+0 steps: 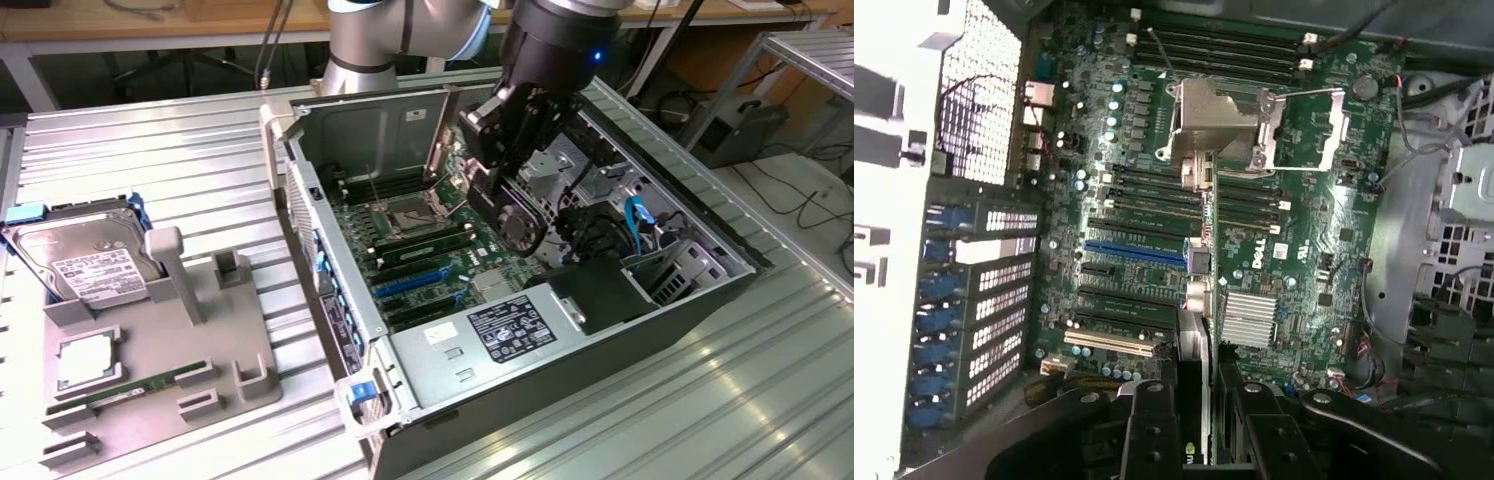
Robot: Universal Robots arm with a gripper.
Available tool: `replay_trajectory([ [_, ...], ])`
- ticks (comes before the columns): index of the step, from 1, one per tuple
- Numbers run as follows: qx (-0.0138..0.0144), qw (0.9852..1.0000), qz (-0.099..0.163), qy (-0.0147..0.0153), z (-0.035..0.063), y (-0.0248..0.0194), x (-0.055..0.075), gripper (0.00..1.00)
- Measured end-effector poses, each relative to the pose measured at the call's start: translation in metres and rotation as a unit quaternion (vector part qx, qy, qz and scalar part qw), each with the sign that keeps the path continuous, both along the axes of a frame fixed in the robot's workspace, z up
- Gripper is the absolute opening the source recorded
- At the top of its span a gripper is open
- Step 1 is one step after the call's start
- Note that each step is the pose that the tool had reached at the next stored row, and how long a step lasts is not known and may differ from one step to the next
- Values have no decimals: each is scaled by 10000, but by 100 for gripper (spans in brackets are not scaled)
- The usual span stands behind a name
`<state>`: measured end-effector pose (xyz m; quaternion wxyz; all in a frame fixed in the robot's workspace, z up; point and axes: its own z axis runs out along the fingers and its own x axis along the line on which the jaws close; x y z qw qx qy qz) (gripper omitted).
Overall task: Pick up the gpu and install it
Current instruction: 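Insert the gpu into the slot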
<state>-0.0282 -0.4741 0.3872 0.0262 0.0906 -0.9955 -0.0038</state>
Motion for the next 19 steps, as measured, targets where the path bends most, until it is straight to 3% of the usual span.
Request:
replay_trajectory([
  [5,1,9982,605,0,-70,0,0,26],
  [8,0,9956,941,0,-118,0,0,26],
  [11,0,9916,1297,0,-169,-1,0,26],
  [13,1,9870,1607,0,-216,0,0,26],
  [14,1,9833,1822,0,-248,0,0,26],
  [16,1,9798,2000,0,-275,0,0,26],
  [19,0,9732,2298,0,-320,0,0,26],
])
